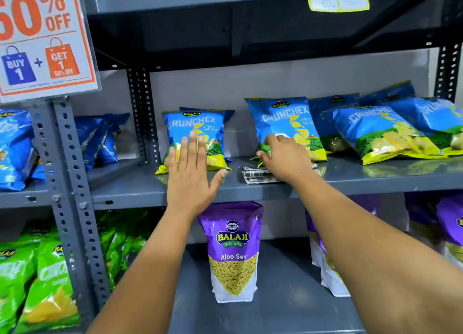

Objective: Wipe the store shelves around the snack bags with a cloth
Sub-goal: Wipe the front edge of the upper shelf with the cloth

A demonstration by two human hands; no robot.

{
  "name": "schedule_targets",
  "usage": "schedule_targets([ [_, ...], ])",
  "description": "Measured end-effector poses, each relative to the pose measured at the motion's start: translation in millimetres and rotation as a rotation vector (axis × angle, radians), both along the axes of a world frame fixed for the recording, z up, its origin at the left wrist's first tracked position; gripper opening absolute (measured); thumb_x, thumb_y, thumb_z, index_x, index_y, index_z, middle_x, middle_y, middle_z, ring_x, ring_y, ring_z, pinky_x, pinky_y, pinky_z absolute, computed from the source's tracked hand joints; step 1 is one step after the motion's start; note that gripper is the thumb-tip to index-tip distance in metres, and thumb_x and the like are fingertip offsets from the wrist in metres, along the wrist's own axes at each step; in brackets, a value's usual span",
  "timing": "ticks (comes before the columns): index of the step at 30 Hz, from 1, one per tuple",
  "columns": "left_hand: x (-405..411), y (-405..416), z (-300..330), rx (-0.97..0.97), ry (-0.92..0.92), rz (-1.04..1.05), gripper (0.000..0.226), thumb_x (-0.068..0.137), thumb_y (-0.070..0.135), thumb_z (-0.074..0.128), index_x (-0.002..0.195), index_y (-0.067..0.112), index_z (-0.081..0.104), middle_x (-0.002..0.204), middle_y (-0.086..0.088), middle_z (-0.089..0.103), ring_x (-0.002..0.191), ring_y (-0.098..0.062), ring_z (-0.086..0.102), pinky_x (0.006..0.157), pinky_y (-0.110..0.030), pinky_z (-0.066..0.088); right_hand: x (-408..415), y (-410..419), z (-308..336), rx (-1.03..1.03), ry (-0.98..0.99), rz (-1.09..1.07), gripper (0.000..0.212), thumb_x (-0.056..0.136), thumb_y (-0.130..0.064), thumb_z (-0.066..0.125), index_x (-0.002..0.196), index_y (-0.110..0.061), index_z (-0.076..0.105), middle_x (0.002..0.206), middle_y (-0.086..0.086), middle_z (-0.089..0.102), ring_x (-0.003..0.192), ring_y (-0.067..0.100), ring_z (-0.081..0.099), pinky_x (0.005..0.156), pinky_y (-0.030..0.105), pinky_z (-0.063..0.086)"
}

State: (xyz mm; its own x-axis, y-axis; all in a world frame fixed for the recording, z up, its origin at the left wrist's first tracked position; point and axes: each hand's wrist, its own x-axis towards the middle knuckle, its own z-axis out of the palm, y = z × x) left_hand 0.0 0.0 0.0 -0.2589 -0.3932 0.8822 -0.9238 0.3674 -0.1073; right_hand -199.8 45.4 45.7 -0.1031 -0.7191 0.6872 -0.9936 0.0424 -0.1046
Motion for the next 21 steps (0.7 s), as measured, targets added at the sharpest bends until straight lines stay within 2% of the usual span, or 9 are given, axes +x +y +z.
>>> schedule_targets([
  [1, -1, 0, -10, 0.024, 0.018, -0.01, 0.082, 0.09, 0.061, 0.01, 0.143, 0.0, 0.02, 0.151, -0.021, 0.029, 0.14, -0.034, 0.027, 0.114, -0.042, -0.001, 0, -1, -4, 0.096, -0.045, -0.022, 0.041, 0.092, -0.039, 0.043, 0.12, -0.008, 0.048, 0.125, 0.02, 0.056, 0.117, 0.037, 0.05, 0.092, 0.045, 0.043],
  [3, -4, 0, -29, 0.043, 0.004, -0.002, 0.081, 0.09, 0.061, 0.007, 0.144, 0.001, 0.018, 0.152, -0.019, 0.027, 0.141, -0.031, 0.019, 0.114, -0.04, -0.005, 2, -5, -12, 0.207, -0.082, -0.054, 0.043, 0.095, -0.039, 0.037, 0.117, -0.005, 0.053, 0.124, 0.022, 0.057, 0.114, 0.039, 0.053, 0.091, 0.043, 0.044],
  [8, -6, -8, -74, 0.095, 0.013, 0.069, 0.076, 0.092, 0.058, 0.007, 0.142, 0.002, 0.023, 0.15, -0.019, 0.033, 0.138, -0.028, 0.019, 0.113, -0.043, 0.001, 18, -7, -17, 0.168, -0.018, -0.1, 0.053, 0.095, -0.045, 0.032, 0.111, -0.002, 0.059, 0.122, 0.022, 0.06, 0.114, 0.038, 0.052, 0.092, 0.04, 0.043],
  [12, -9, -13, -80, 0.088, 0.052, 0.061, 0.075, 0.093, 0.057, 0.007, 0.143, 0.004, 0.019, 0.15, -0.018, 0.032, 0.139, -0.028, 0.017, 0.114, -0.042, -0.004, 22, -10, -4, 0.286, -0.049, -0.105, 0.051, 0.091, -0.048, 0.041, 0.115, -0.005, 0.056, 0.126, 0.019, 0.056, 0.118, 0.037, 0.047, 0.093, 0.041, 0.043],
  [16, -9, -16, -81, 0.072, 0.049, 0.053, 0.074, 0.093, 0.057, 0.009, 0.144, 0.004, 0.019, 0.15, -0.017, 0.033, 0.139, -0.029, 0.016, 0.115, -0.042, -0.005, 19, -15, 3, 0.269, -0.01, 0.073, 0.05, 0.086, -0.051, 0.05, 0.125, -0.019, 0.052, 0.135, 0.013, 0.049, 0.127, 0.034, 0.038, 0.1, 0.044, 0.039],
  [19, -9, -20, -83, 0.049, 0.042, 0.061, 0.074, 0.093, 0.056, 0.011, 0.143, 0.004, 0.02, 0.15, -0.015, 0.034, 0.139, -0.028, 0.018, 0.115, -0.043, -0.004, 17, -13, -1, 0.532, -0.199, 0.243, 0.062, 0.086, -0.059, 0.043, 0.135, -0.021, 0.043, 0.147, 0.007, 0.04, 0.133, 0.027, 0.037, 0.107, 0.037, 0.031],
  [21, -9, -20, -83, 0.045, 0.052, 0.051, 0.072, 0.093, 0.056, 0.011, 0.143, 0.004, 0.022, 0.149, -0.015, 0.036, 0.138, -0.028, 0.018, 0.115, -0.042, -0.004, 18, -12, -5, 0.616, -0.24, 0.266, 0.065, 0.084, -0.062, 0.044, 0.135, -0.021, 0.044, 0.146, 0.006, 0.042, 0.131, 0.026, 0.04, 0.107, 0.036, 0.031],
])
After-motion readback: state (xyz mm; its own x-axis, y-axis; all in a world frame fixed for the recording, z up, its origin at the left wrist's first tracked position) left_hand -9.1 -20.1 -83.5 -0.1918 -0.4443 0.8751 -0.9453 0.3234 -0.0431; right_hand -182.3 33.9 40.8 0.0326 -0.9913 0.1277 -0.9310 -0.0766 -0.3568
